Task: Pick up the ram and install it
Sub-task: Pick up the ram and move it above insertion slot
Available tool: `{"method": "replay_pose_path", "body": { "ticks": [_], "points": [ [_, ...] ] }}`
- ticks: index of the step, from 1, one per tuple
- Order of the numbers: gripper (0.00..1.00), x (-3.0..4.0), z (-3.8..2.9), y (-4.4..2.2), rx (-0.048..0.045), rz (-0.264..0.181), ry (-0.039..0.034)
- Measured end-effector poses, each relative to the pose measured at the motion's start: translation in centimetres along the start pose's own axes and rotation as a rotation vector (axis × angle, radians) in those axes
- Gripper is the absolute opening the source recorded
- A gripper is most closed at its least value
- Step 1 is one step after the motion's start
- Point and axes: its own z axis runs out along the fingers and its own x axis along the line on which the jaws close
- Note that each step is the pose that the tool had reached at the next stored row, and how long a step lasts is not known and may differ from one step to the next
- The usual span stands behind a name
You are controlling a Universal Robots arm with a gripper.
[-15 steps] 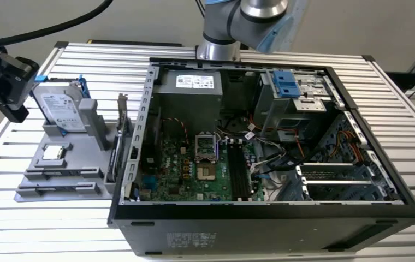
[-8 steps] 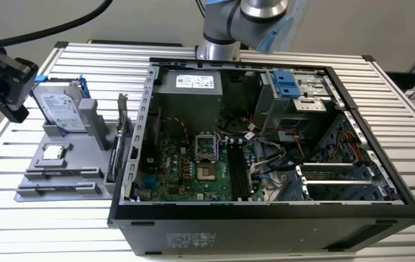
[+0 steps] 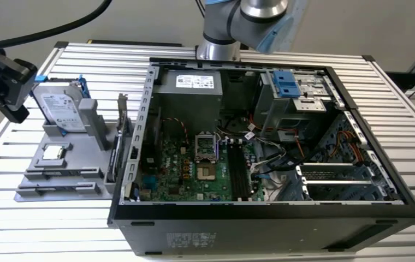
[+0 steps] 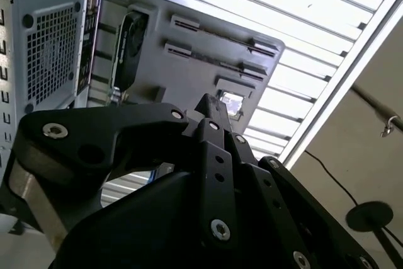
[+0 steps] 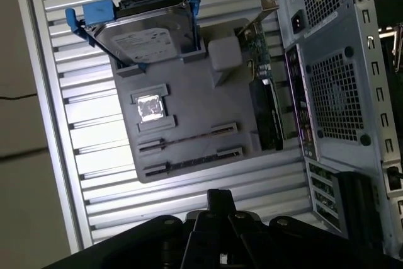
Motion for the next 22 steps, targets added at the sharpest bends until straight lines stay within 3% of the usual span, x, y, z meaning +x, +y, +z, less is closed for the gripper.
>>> {"method": "replay_pose_path", "body": {
  "ticks": [22],
  "points": [
    [0.0, 0.2, -0.01, -0.04, 0.0013, 0.057, -0.0028]
  ]
}}
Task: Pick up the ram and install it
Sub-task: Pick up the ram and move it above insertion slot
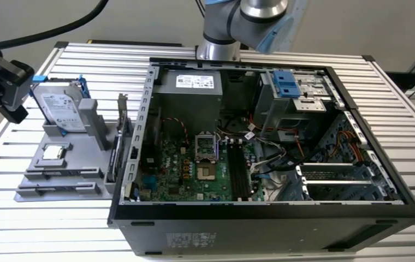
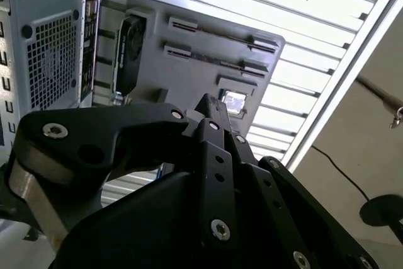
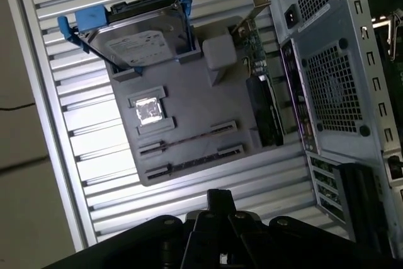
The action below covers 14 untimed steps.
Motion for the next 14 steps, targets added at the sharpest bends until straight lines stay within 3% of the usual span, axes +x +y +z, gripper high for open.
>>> {"method": "replay_pose_path", "body": {
  "ticks": [14],
  "points": [
    [0.0, 0.01, 0.0, -0.01, 0.0018, 0.077, -0.0036]
  ]
}}
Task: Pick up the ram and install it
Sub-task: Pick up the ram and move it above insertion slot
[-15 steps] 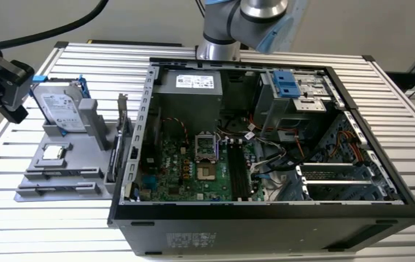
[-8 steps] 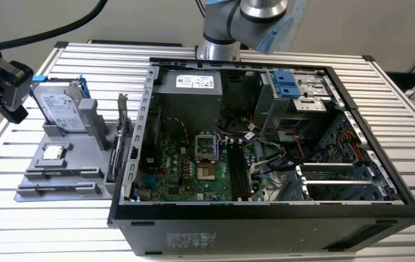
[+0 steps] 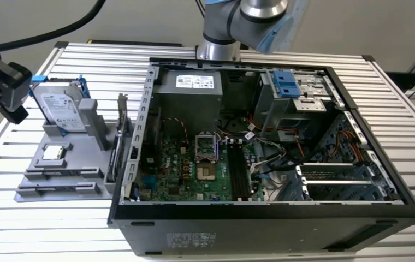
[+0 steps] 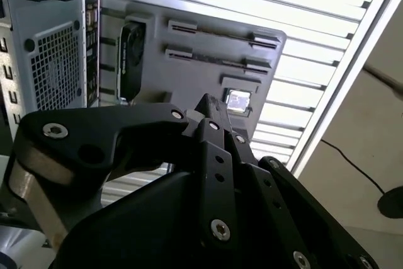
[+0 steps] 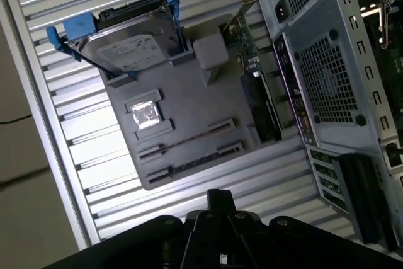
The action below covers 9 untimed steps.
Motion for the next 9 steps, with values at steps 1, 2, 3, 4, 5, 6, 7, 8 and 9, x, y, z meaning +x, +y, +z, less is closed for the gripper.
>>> {"method": "replay_pose_path", "body": {
  "ticks": [1, 2, 3, 4, 5, 6, 7, 8, 9],
  "points": [
    [0.0, 0.0, 0.0, 0.0, 0.0001, 0.008, -0.0004],
    [0.0, 0.0, -0.01, 0.0, 0.0004, 0.015, -0.0007],
    [0.0, 0.0, 0.0, 0.0, 0.0006, 0.023, -0.001],
    [0.0, 0.0, 0.0, 0.0, 0.0008, 0.03, -0.0013],
    [0.0, 0.0, 0.0, 0.0, 0.0009, 0.038, -0.0017],
    [0.0, 0.0, 0.0, 0.0, 0.0011, 0.045, -0.002],
    [0.0, 0.0, 0.0, 0.0, 0.0013, 0.053, -0.0023],
    [0.0, 0.0, 0.0, 0.0, 0.0015, 0.06, -0.0025],
    [0.0, 0.0, -0.01, 0.0, 0.0018, 0.068, -0.0028]
  ]
}}
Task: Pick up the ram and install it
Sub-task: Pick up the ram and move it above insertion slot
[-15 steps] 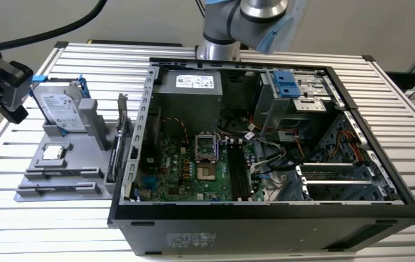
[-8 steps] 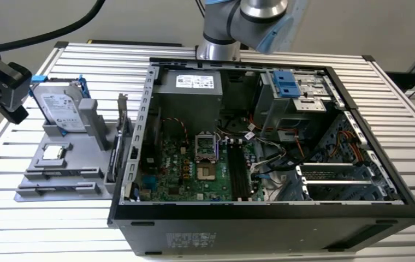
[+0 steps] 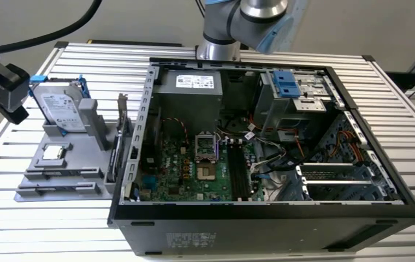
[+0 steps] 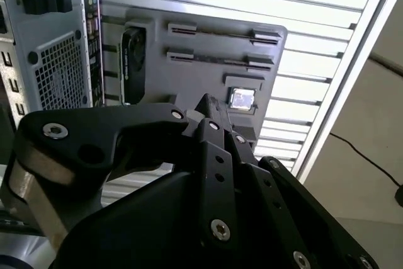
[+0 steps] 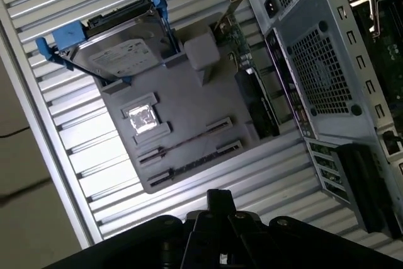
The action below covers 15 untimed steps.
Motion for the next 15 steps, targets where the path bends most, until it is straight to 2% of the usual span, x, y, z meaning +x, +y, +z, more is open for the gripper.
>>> {"method": "replay_pose_path", "body": {
  "ticks": [15],
  "points": [
    [0.0, 0.0, 0.0, 0.0, 0.0038, 0.113, -0.0027]
  ]
}}
